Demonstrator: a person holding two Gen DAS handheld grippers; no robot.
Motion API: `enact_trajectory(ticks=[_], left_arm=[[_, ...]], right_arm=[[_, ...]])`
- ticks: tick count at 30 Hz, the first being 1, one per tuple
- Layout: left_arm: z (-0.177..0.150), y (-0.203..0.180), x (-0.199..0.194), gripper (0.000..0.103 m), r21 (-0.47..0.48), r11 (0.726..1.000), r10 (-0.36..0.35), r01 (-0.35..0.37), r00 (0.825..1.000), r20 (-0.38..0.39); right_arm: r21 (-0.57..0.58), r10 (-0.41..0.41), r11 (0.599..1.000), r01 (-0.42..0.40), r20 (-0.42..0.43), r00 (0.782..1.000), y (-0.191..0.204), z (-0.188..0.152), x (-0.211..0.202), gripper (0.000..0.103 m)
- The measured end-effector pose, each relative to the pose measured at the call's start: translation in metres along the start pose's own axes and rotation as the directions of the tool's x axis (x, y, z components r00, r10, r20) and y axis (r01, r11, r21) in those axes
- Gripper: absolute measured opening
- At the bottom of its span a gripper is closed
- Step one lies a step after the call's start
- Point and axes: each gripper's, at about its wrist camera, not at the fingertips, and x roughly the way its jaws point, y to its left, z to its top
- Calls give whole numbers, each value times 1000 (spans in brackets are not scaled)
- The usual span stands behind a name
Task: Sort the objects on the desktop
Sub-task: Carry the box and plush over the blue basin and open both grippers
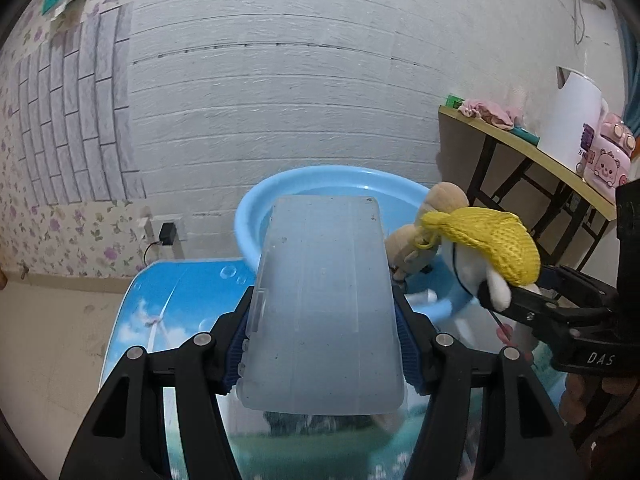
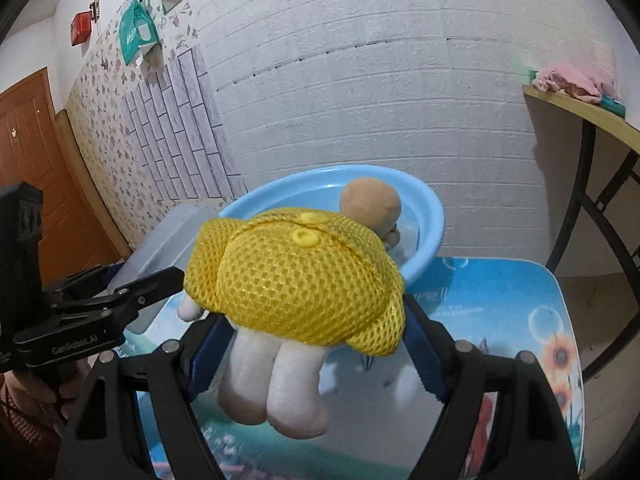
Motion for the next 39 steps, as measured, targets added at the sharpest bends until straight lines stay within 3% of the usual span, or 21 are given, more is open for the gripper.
enact_trajectory(ticks=[12, 17, 24, 33, 36, 39], left_arm=[[37, -5, 60, 61, 54, 998, -14, 15, 1000, -13], [32, -5, 84, 64, 87, 996, -5, 10, 998, -63], [28, -6, 78, 70, 95, 995, -10, 13, 999, -33], [18, -4, 48, 83, 92, 996, -3, 3, 1000, 0], [12, 0, 41, 86, 63, 998, 7, -5, 1000, -23], [0, 7, 29, 88, 29, 999, 18, -18, 1000, -15]], right_arm=[[-36, -20, 999, 20, 12, 1000, -22, 30, 53, 80], [-80, -20, 997, 23, 39, 999, -20, 27, 61, 84], [-160, -82, 983, 89, 51, 995, -10, 19, 59, 85], [-107, -60, 992, 63, 32, 998, -9, 17, 34, 85], [-104, -90, 990, 91, 19, 996, -5, 12, 26, 85], [-41, -62, 997, 61, -20, 998, -11, 1, 19, 85]])
